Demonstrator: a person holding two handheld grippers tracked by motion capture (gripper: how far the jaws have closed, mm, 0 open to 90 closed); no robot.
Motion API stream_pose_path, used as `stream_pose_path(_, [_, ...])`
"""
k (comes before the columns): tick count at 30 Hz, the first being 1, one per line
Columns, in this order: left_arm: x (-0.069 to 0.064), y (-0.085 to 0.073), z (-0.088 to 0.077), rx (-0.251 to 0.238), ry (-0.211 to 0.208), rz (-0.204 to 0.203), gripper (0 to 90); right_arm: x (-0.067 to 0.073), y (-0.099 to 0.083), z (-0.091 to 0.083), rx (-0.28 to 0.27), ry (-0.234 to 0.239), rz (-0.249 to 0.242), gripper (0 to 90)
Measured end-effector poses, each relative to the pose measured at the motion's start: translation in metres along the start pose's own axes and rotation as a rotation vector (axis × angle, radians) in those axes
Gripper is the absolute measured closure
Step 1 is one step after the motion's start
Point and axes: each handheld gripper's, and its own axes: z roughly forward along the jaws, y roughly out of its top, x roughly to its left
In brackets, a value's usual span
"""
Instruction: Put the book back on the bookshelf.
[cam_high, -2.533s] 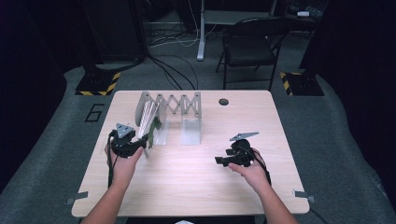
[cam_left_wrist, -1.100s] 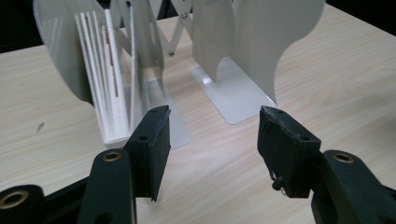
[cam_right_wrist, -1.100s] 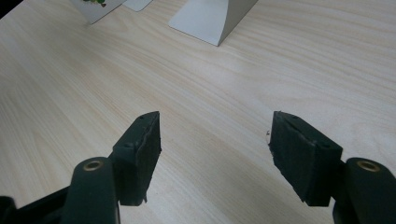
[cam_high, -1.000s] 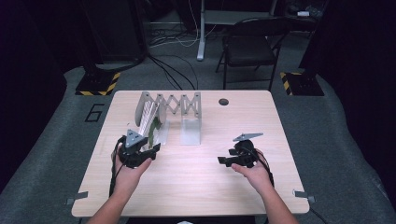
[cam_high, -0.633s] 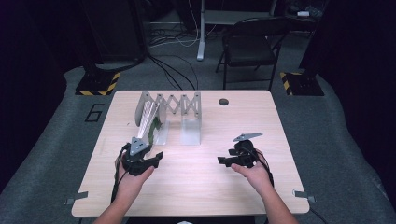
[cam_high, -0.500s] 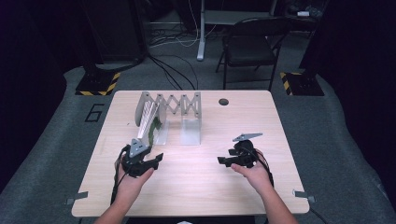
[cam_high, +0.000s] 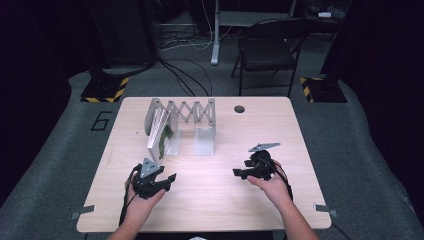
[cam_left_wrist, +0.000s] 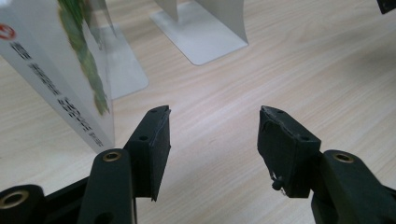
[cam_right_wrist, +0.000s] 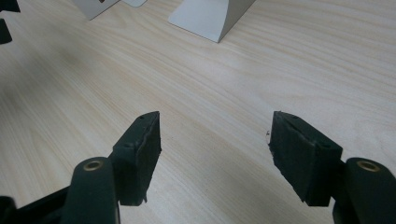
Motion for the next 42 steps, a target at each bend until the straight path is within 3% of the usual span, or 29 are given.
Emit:
stream_pose_path(3, [-0.002,-0.004,0.003,-0.004,-0.026,0.0,43.9,-0.002,0.0,-0.001,-0.008,-0.003,-0.009,33.6])
stream_pose_path(5, [-0.003,-0.005,0.006,0.003,-0.038,0.015,43.9,0.0,-0.001,-0.001,0.0,0.0,0.014,33.9])
stream_pose_path(6, [-0.004,-0.006,0.007,0.006,-0.043,0.017,43.9,-0.002,-0.001,0.001,-0.001,-0.003,-0.009,34.0])
stream_pose_path(11, [-0.007,-0.012,0.018,0.042,-0.072,0.032,43.9,-0.002,-0.003,0.005,0.015,-0.015,-0.002,34.1])
stream_pose_path(16, [-0.011,-0.014,0.025,0.057,-0.082,0.055,43.9,-0.005,-0.006,0.008,0.031,-0.028,-0.006,34.0])
stream_pose_path(21, [-0.013,-0.015,0.031,0.074,-0.088,0.119,43.9,-0.008,-0.008,0.01,0.035,-0.043,-0.033,34.0])
stream_pose_path(24, [-0.014,-0.016,0.034,0.086,-0.088,0.12,43.8,-0.007,-0.009,0.011,0.047,-0.048,-0.02,34.0])
stream_pose_path(27, [-0.019,-0.017,0.034,0.11,-0.132,0.147,43.2,-0.006,-0.01,0.012,0.033,-0.046,-0.025,34.0])
stream_pose_path(30, [-0.028,-0.017,0.036,0.099,-0.175,0.178,42.9,-0.007,-0.011,0.014,0.032,-0.05,-0.045,34.0])
stream_pose_path(31, [-0.029,-0.017,0.035,0.105,-0.189,0.195,42.8,-0.004,-0.011,0.014,0.046,-0.047,-0.018,34.0])
stream_pose_path(32, [-0.031,-0.017,0.036,0.105,-0.194,0.202,42.8,-0.006,-0.011,0.015,0.034,-0.047,-0.041,34.0])
stream_pose_path(35, [-0.036,-0.017,0.037,0.116,-0.214,0.21,42.8,-0.004,-0.011,0.017,0.039,-0.046,-0.041,34.0])
stream_pose_path(40, [-0.036,-0.017,0.038,0.104,-0.207,0.202,42.8,-0.005,-0.011,0.019,0.04,-0.045,-0.059,34.0])
stream_pose_path(41, [-0.034,-0.016,0.037,0.118,-0.212,0.217,42.7,-0.005,-0.011,0.019,0.04,-0.046,-0.063,34.0])
stream_pose_path(42, [-0.035,-0.016,0.037,0.106,-0.206,0.201,42.8,-0.005,-0.011,0.019,0.044,-0.047,-0.061,34.0])
